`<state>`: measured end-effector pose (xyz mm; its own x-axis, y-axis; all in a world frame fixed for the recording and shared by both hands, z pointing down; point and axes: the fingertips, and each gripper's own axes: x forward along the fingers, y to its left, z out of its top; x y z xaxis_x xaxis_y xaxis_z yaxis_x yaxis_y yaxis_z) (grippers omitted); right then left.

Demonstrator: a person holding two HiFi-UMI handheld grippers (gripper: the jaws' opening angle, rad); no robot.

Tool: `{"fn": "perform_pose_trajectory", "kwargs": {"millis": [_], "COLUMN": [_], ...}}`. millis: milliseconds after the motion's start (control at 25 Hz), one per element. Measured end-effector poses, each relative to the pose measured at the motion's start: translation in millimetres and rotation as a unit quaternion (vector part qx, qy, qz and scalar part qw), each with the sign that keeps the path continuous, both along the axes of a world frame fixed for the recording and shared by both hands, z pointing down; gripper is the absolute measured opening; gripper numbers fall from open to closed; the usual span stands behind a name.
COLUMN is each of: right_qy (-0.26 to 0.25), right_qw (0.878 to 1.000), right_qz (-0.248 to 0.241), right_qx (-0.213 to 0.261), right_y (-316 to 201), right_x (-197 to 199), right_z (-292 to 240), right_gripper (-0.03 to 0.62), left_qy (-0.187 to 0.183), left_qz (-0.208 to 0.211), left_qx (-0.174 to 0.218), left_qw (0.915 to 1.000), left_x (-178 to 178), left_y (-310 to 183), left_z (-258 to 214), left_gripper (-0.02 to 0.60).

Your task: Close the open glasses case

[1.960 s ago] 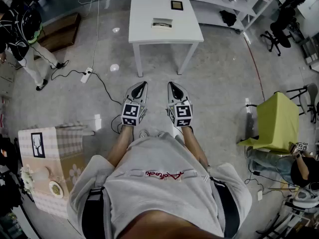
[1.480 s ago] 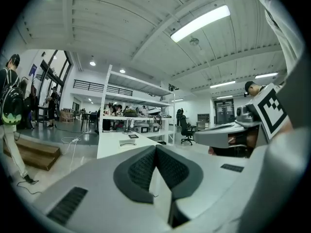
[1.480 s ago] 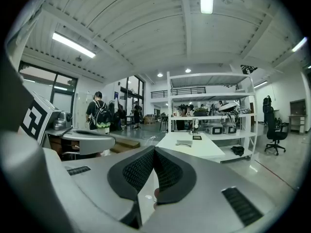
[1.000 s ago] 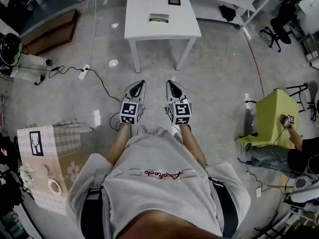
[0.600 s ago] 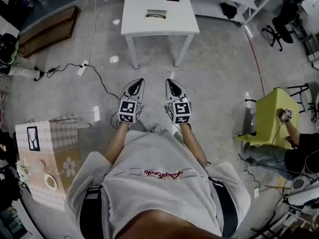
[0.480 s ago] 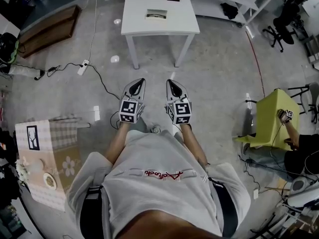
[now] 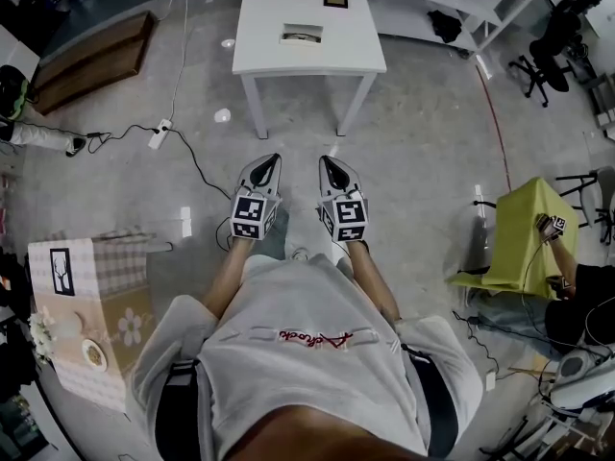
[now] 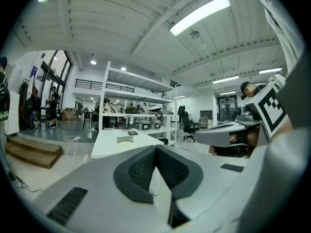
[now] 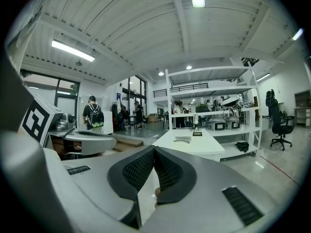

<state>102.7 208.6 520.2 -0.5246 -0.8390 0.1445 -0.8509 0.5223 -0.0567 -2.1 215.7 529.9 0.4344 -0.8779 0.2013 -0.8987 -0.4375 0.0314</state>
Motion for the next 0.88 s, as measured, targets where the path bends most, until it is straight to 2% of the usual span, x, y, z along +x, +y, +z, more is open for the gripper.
{"fn": "perform_pose_trajectory", "kwargs": {"millis": [280, 520, 880], "right_qy": [0.009, 0.018, 0.027], "right_qw": [1.0, 1.0, 0.999], "right_qz": [-0.004, -0.007, -0.005], "right_qx": [-0.004, -0.008, -0.018], "right_y": [-37.3, -83.1, -156.2], "right_x": [-10.2, -18.0, -36.6], "right_z": [6.6, 8.7, 7.0], "right_gripper": [0.018, 0.018, 0.018], "left_qy": [0.006, 0.016, 0.024], "left_qz": [-0.001, -0.002, 0.009], "left_qx": [-0.002, 0.001, -0.014], "left_qw": [1.0, 0.9999, 0.9996], "left_x": [-6.5, -13.6, -26.2], "left_y": [-40.7, -89.9, -166.7], "left_z": [6.3, 7.0, 13.4], "left_gripper": [0.018, 0.018, 0.018]}}
